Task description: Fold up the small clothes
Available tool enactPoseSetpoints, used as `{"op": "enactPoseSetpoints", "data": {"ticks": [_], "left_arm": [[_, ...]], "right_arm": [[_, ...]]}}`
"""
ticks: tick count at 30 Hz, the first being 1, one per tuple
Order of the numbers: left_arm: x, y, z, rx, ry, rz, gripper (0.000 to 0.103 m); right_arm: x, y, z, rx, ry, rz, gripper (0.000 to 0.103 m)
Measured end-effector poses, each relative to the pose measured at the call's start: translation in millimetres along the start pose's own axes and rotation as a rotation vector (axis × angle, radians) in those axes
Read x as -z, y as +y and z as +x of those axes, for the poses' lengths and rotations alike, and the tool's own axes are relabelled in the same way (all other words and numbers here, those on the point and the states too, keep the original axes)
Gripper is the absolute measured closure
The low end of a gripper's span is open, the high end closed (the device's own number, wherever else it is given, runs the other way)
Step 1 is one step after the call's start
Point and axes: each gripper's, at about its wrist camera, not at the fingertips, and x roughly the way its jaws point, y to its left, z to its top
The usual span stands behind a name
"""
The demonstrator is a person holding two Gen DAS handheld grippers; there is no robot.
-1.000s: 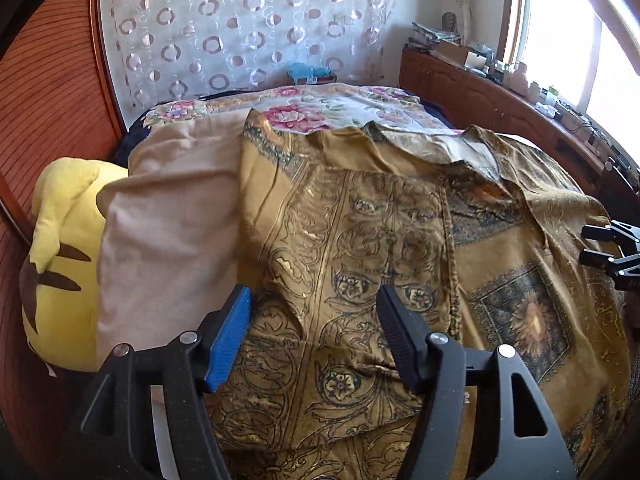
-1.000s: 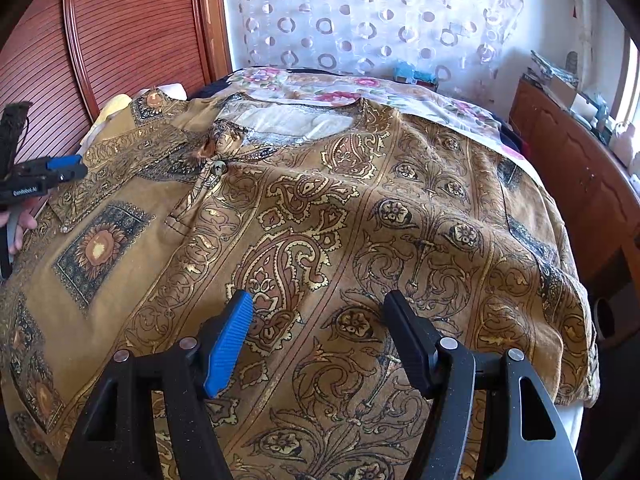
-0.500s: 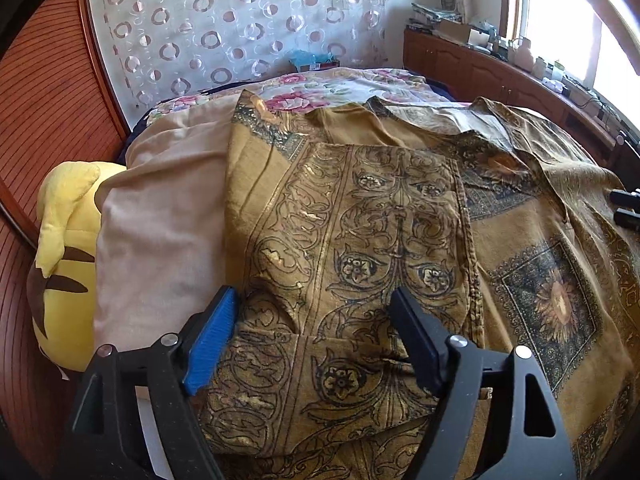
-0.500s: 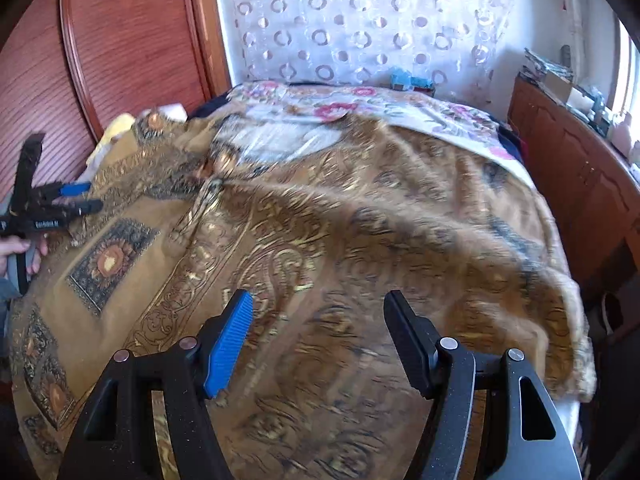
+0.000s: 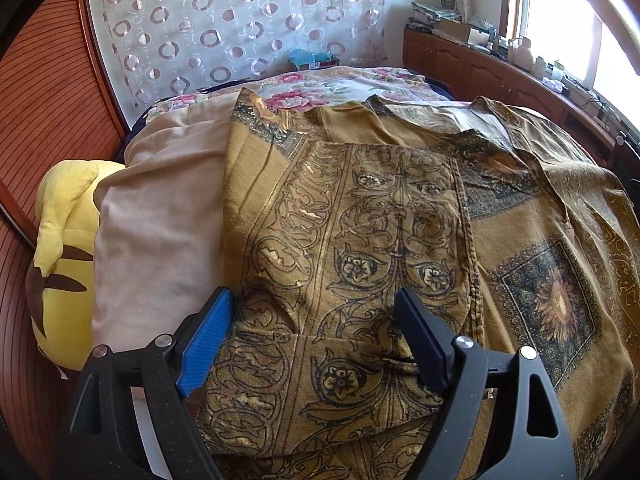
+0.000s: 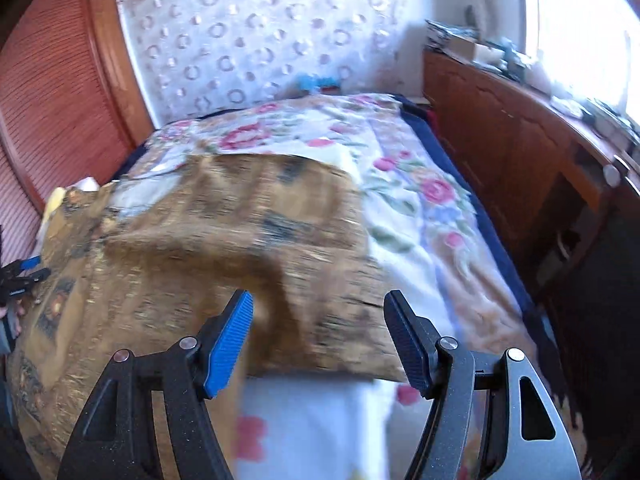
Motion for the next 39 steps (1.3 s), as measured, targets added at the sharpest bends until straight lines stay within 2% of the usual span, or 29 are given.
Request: {"op": "enactPoseSetpoints", "data": {"ticks": [6,10,13,18,20,21,23,26,30,33,39], "left_arm": [[0,-1,0,-0.009,0.000,0.000,0.019],[2,2,-6,-0.019,-0.003,-0.041,0.019],[1,5,-24,0.010,-0.048,-0.095,0.019],[0,-7,-64,0.028,-0.160,-0.100,0.019],[-1,-15,-79,0.040,-0.197,-0.090,0.019],[-1,-19,-84,0.048,-0.209,-0.085,0.019],[2,-29,-95,0.065,-0.230,-0.076,0.019],[5,-43,-105,0.085,-0.259,-0.065,0.019],[11,-55,-113,0.107,-0.279,-0.072,0.019],[15,-60,-117,0.133,-0.288,-0.090,0.019],[18,-70,-123,0.134,-0.300,-0.087,0.019]], "right_arm": [[8,-33,15,0.002,0.059,0.072,0.033],[9,-47,25,-0.059,0.093,0.134,0.033],[4,-56,26,-0.096,0.107,0.154,0.034],[7,-60,27,-0.129,0.126,0.166,0.044],[7,-60,25,-0.147,0.124,0.166,0.056],[7,-58,22,-0.153,0.120,0.162,0.060],[6,-52,21,-0.147,0.107,0.141,0.080],[2,-44,15,-0.076,0.075,0.081,0.091],[-8,-27,-4,-0.016,-0.006,0.014,0.093],[-18,-7,-19,-0.003,-0.066,-0.049,0.094],[-20,50,-38,-0.063,-0.118,-0.181,0.094]]}}
